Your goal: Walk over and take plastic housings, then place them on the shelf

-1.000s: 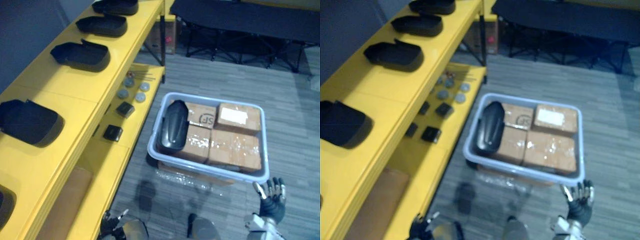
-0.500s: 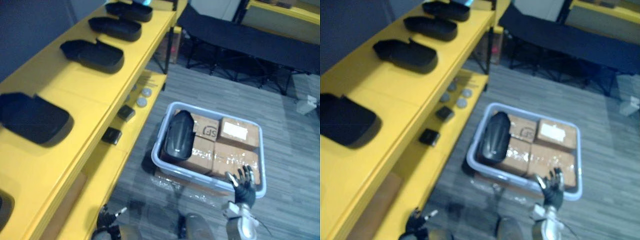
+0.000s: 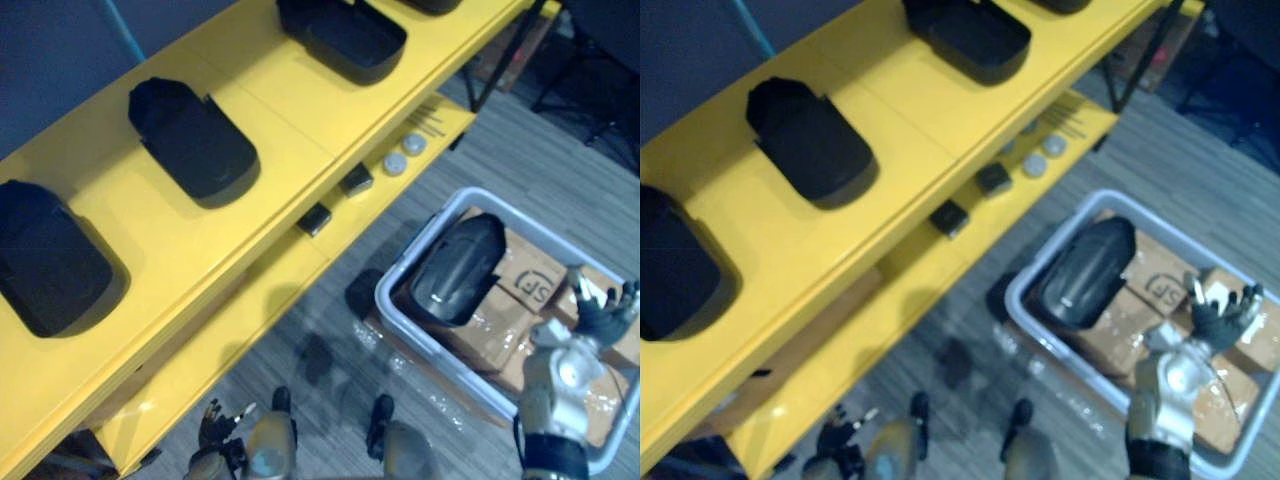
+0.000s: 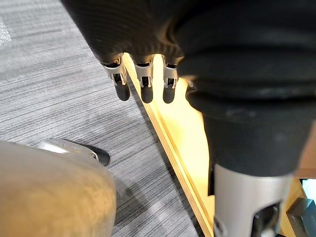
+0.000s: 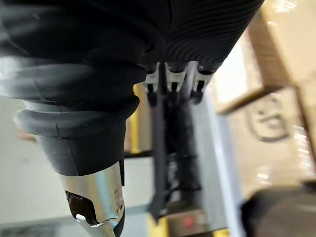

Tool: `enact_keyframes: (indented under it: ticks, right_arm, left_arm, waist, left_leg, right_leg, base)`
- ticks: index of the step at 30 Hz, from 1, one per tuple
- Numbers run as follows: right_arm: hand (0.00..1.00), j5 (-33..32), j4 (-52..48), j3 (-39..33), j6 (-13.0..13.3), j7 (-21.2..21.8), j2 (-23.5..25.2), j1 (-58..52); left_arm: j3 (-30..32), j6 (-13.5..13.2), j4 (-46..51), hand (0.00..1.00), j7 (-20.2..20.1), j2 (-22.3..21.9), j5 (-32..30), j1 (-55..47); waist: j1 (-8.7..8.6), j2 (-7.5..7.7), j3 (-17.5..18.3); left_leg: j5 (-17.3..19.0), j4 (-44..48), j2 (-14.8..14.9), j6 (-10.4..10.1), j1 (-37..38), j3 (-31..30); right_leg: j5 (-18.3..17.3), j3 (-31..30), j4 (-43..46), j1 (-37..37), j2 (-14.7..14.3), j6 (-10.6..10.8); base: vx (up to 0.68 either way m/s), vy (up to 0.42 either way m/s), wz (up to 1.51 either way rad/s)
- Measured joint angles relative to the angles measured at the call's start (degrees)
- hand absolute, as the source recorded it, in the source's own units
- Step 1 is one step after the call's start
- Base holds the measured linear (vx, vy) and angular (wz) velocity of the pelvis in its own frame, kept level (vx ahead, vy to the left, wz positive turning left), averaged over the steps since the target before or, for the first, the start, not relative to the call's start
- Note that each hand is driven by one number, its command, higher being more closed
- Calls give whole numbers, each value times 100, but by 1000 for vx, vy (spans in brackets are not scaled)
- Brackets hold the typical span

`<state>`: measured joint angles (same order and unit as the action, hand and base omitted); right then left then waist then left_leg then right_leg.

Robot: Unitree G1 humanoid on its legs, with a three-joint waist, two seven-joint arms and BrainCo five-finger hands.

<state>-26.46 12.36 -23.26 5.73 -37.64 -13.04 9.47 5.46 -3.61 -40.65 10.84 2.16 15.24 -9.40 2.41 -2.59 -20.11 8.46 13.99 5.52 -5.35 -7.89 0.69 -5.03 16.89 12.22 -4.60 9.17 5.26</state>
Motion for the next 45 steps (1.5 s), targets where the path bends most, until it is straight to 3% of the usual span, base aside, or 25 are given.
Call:
enact_keyframes:
  ticks: [4, 11, 17, 21, 26, 36, 45]
  right_arm:
    - [0, 26, 301, -51, -378, -270, -139, 380]
    - [0, 2, 932, -308, -999, -260, -522, 1276]
    - [0, -90, 1083, -375, -1137, -242, -710, 1809]
    - [0, -82, 1100, -375, -1310, -202, -746, 1905]
    - [0, 37, 1132, -364, -1540, 15, -846, 2081]
    - [0, 276, 1432, -348, -2054, 20, -1050, 2326]
    - [0, 743, 1866, -236, -2538, 101, -1642, 2814]
  left_arm:
    - [-164, -15, -3, 0, -15, 23, 177, 132]
    - [-371, -117, -152, 0, -49, -16, 290, 464]
    - [-451, -120, -215, 0, -35, -30, 460, 754]
    - [-453, -123, -213, 0, -31, -17, 507, 890]
    - [-459, -132, -167, 0, 23, -23, 696, 967]
    - [-675, -252, -66, 0, 130, 5, 900, 1061]
    - [-689, -354, 79, 0, 347, -42, 1205, 1161]
  waist:
    - [2, -23, -219]
    - [75, -105, -456]
    - [171, -231, -708]
    - [186, -232, -865]
    - [160, -254, -873]
    - [169, -261, -872]
    - [174, -263, -872]
  left_leg:
    - [-9, -71, -3, 15, 52, 130]
    - [-66, -8, -97, 93, -320, 142]
    - [-65, 273, -124, 95, -695, 149]
    - [-52, 439, -143, 116, -849, 145]
    - [-52, 632, -169, 117, -1196, 154]
    - [-47, 880, -167, 126, -1540, 155]
    - [-33, 1285, -263, 220, -2159, 84]
  right_leg:
    - [53, -104, -61, -17, 0, -22]
    - [147, -119, -60, -355, 101, 15]
    - [117, -120, 267, -716, 179, -3]
    - [-41, -127, 626, -928, 270, 12]
    - [-185, -155, 1039, -1360, 362, 7]
    - [-190, -206, 1293, -1689, 411, 4]
    - [-223, -199, 1692, -2223, 588, -4]
  base:
    - [18, 21, -12]
    - [-33, 31, 1]
    - [-69, 22, 5]
    - [-76, 14, 6]
    - [-86, -5, 3]
    - [-31, 12, 0]
    - [-30, 32, 7]
